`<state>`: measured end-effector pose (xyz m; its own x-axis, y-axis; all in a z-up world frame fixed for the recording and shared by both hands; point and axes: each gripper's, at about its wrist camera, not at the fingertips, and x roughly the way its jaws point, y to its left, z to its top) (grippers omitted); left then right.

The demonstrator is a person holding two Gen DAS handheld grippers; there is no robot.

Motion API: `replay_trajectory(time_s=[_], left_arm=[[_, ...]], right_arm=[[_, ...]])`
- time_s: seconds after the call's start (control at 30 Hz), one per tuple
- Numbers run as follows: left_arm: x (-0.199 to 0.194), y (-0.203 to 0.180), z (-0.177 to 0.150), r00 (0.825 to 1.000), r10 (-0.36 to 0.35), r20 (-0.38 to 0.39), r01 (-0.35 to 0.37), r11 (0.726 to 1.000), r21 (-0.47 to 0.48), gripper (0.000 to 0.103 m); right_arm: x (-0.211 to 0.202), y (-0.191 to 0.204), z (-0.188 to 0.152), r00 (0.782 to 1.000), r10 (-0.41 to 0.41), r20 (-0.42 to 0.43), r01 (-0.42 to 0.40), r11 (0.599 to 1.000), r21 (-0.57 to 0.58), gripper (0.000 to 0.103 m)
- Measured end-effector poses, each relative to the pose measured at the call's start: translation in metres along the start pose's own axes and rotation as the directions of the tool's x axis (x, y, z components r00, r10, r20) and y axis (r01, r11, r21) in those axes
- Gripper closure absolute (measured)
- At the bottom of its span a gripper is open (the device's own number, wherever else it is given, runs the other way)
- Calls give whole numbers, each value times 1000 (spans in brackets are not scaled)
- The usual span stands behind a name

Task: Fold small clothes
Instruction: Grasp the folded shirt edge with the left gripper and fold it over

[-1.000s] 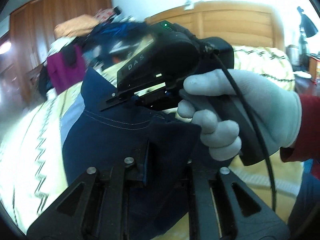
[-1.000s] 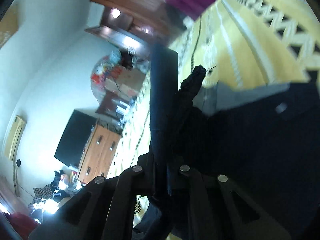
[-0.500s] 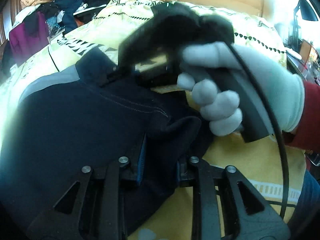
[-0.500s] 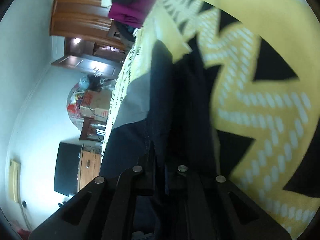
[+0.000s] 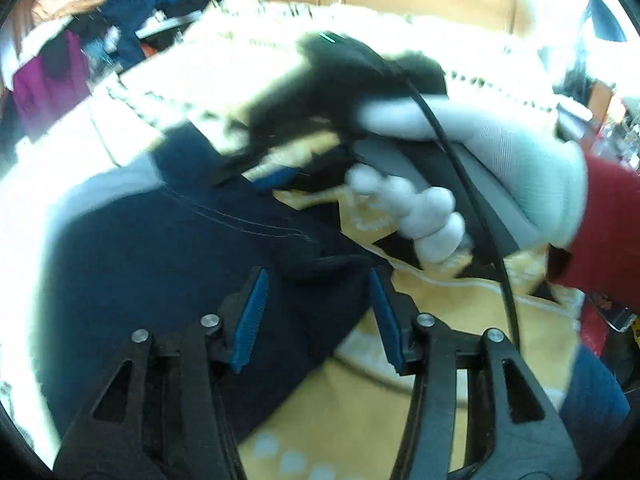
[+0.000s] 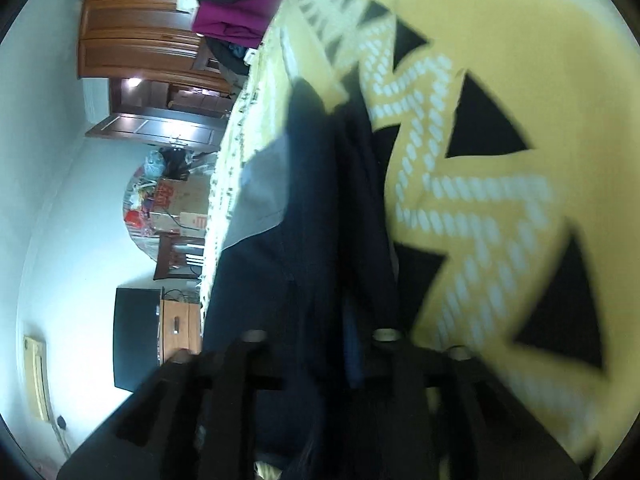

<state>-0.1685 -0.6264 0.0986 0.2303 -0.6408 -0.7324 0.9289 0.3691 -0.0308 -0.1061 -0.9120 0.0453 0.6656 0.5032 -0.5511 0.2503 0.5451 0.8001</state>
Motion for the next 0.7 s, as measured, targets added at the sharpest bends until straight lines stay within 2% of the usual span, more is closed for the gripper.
replay_trajectory(time_s=[0.07, 0.13, 0.23, 0.33, 0.43, 0.5, 0.53, 0.57, 0.7], left_arm=[[-36, 7, -10, 999, 18, 51, -17, 1000, -26, 48], [-69, 19, -24, 994, 61, 88, -55, 996, -65, 39], [-96, 34, -41, 986, 133, 99, -122, 987, -107, 39], [-102, 58, -55, 980, 185, 72, -170, 969, -177, 39], [-98, 68, -70, 975, 219, 29, -208, 952, -223, 39], [-96, 74, -78, 974, 225, 17, -214, 947, -237, 39], [-96, 75, -82, 974, 224, 12, -215, 946, -244, 39], [-97, 73, -86, 972, 234, 8, -225, 944, -240, 39], [-93, 72, -96, 970, 244, -9, -239, 943, -231, 36]], right_arm=[[-16, 11, -11, 1000, 13, 23, -13, 1000, -12, 57], [-30, 18, -28, 1000, 21, 23, -20, 999, -30, 56], [-34, 31, -59, 1000, -24, -10, 23, 996, -81, 52], [-24, 40, -84, 997, -62, -39, 57, 993, -107, 45], [-14, 41, -95, 994, -104, -46, 96, 985, -144, 45], [-2, 40, -94, 994, -89, -61, 79, 987, -142, 48], [1, 40, -95, 993, -95, -69, 84, 986, -146, 65], [0, 41, -96, 989, -135, -52, 125, 979, -159, 96], [-30, 33, -96, 989, -149, 24, 151, 977, -149, 99]])
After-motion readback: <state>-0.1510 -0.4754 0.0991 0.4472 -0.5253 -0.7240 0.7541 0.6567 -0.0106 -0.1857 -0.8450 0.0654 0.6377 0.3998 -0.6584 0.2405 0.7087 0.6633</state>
